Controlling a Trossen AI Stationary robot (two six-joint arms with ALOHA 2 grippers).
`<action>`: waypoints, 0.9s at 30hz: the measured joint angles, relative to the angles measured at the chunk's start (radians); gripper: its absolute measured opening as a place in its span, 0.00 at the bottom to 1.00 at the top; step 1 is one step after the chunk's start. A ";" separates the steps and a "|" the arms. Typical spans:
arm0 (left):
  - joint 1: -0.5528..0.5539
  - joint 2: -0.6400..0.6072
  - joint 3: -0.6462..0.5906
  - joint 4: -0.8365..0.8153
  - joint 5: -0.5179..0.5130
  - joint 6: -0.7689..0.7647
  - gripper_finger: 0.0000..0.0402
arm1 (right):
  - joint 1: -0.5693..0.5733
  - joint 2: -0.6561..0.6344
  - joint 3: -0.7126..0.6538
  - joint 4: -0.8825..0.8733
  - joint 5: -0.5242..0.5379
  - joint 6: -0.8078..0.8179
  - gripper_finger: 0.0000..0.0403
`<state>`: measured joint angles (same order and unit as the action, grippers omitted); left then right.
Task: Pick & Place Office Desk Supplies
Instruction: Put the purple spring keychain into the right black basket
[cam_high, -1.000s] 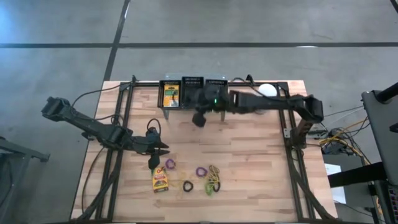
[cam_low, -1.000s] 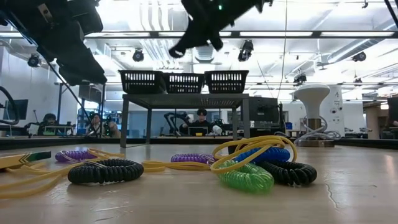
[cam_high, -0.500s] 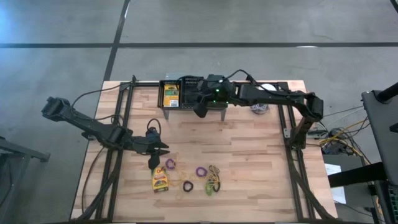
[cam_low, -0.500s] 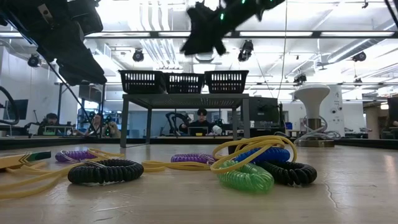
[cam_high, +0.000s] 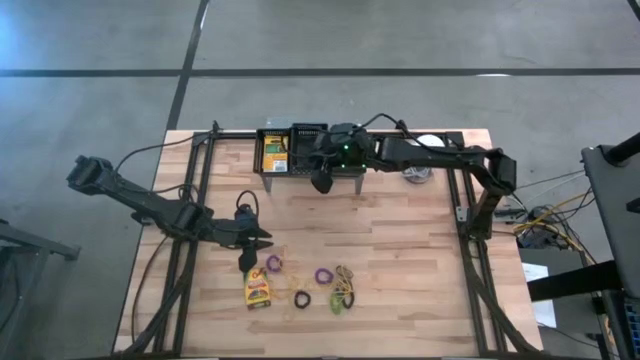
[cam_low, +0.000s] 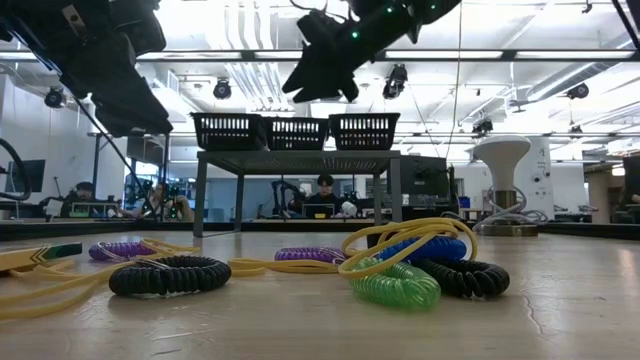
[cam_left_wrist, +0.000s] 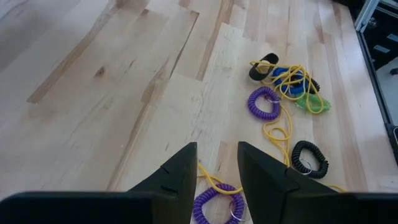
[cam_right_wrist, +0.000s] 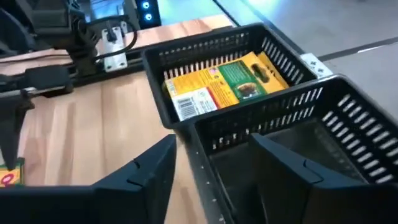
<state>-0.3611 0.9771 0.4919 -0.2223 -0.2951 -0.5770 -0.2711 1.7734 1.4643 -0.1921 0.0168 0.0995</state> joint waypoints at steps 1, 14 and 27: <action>0.000 0.000 0.000 -0.001 0.000 0.000 0.30 | -0.004 0.001 0.000 0.001 -0.004 0.000 0.52; 0.000 0.000 0.000 0.000 0.000 0.000 0.30 | -0.010 -0.036 0.021 -0.021 -0.048 0.003 0.63; 0.001 0.000 0.000 -0.003 0.000 0.000 0.30 | 0.245 -0.134 -0.062 -0.138 -0.042 -0.114 0.58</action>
<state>-0.3603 0.9771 0.4915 -0.2256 -0.2951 -0.5770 -0.0260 1.6398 1.4020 -0.3298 -0.0250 -0.0147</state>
